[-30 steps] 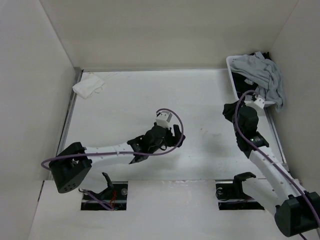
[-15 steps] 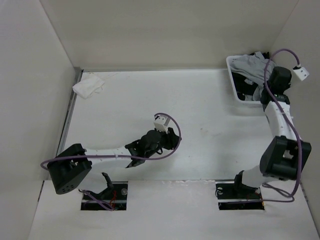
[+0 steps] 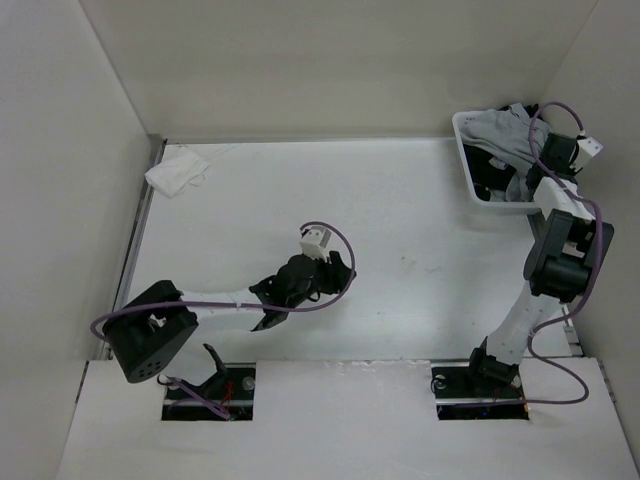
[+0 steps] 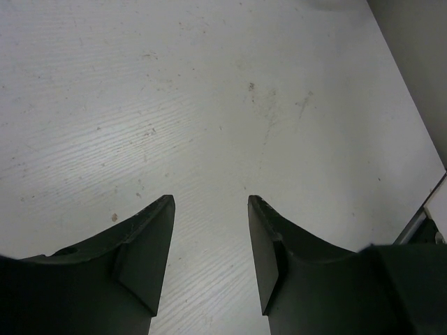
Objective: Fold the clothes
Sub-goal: Grab the tank top from the pile, then move the tank top to the center of the board
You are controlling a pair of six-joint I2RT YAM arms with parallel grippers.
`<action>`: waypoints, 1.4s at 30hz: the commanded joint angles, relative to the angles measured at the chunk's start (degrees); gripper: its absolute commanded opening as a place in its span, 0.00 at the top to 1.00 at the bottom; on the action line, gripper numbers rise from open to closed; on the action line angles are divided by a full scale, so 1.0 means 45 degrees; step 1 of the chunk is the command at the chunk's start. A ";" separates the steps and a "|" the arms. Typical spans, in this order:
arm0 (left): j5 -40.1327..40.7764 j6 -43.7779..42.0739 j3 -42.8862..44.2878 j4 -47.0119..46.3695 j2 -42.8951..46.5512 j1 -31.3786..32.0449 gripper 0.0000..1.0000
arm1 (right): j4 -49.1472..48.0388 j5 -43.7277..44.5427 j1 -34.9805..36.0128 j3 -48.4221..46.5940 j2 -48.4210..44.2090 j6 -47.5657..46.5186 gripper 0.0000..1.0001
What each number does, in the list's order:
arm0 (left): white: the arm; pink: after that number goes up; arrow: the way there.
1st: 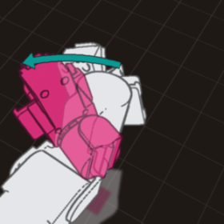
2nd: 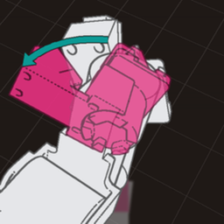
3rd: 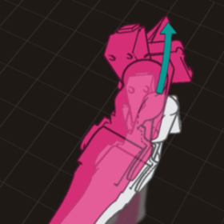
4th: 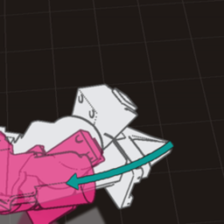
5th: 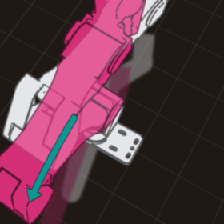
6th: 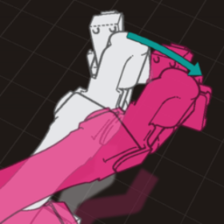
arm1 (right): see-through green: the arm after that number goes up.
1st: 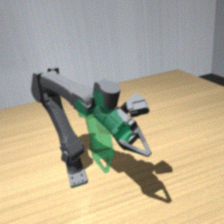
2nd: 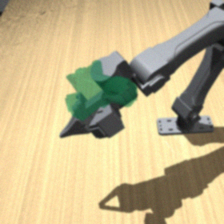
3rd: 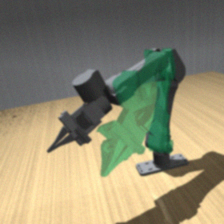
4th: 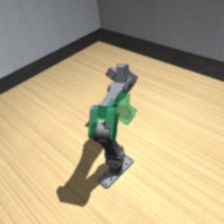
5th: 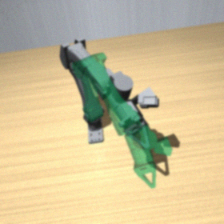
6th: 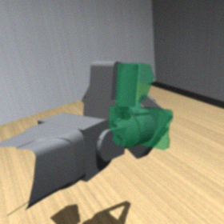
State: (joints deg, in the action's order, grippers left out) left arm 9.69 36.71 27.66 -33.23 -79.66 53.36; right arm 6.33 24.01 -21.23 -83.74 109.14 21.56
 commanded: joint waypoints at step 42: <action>-0.2155 0.2741 -0.2416 0.3556 0.6823 -0.7845 0.55 | -0.4745 -0.6623 1.0806 -0.0881 -0.3559 0.4387 0.97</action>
State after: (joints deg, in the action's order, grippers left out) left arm 2.24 48.25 17.72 -17.93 -49.65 19.31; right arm -7.31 -0.12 30.65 -88.99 85.41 34.87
